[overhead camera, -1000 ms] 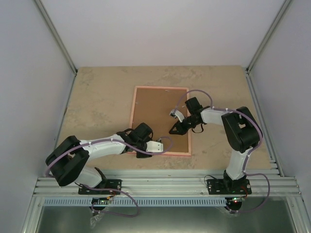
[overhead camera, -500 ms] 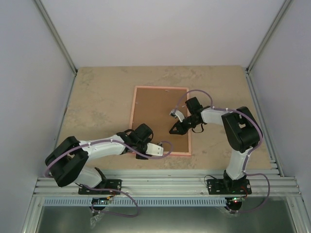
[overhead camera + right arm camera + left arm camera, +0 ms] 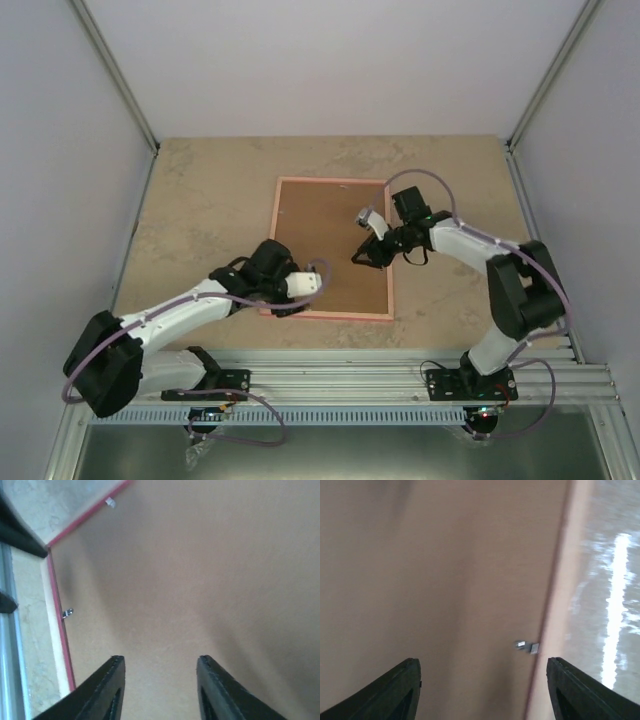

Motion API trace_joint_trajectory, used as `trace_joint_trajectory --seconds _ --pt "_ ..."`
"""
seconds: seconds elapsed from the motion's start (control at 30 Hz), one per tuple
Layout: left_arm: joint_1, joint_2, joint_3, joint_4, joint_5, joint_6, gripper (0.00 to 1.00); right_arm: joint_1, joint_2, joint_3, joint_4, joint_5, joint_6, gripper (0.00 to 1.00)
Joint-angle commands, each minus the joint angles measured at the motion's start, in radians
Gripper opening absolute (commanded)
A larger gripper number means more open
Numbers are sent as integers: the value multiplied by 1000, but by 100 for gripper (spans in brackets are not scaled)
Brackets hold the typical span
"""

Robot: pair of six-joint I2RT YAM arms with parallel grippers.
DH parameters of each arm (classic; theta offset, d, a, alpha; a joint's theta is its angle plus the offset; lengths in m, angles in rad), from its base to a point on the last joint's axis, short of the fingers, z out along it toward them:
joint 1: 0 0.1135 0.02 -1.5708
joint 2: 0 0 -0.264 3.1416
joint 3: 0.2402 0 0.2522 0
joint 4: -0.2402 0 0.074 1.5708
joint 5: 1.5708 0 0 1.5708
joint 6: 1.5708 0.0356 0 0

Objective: Put the photo into the frame

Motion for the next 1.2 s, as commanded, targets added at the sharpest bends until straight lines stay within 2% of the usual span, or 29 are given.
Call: trace_joint_trajectory --seconds 0.0,0.1,0.17,0.33,0.57,0.73,1.07,1.17 --pt "128 -63 27 -17 4 -121 73 -36 -161 13 -37 107 -11 52" --pt "199 -59 38 -14 -18 -177 74 -53 -231 -33 -42 220 21 71" --pt "230 -35 53 -15 -26 -225 74 -63 -251 -57 -56 297 49 79" --pt "254 19 65 28 -84 -306 74 -70 -216 -88 -64 393 106 82" --pt "360 103 118 29 -161 -391 73 -70 -109 -53 -115 398 138 83" --pt "382 93 124 45 -188 -418 74 -69 -94 -63 -120 450 206 86" --pt "393 85 97 77 -207 -424 74 -50 -34 -61 -99 402 306 73" --pt "396 79 100 77 -211 -425 74 -50 -21 -72 -91 431 320 65"
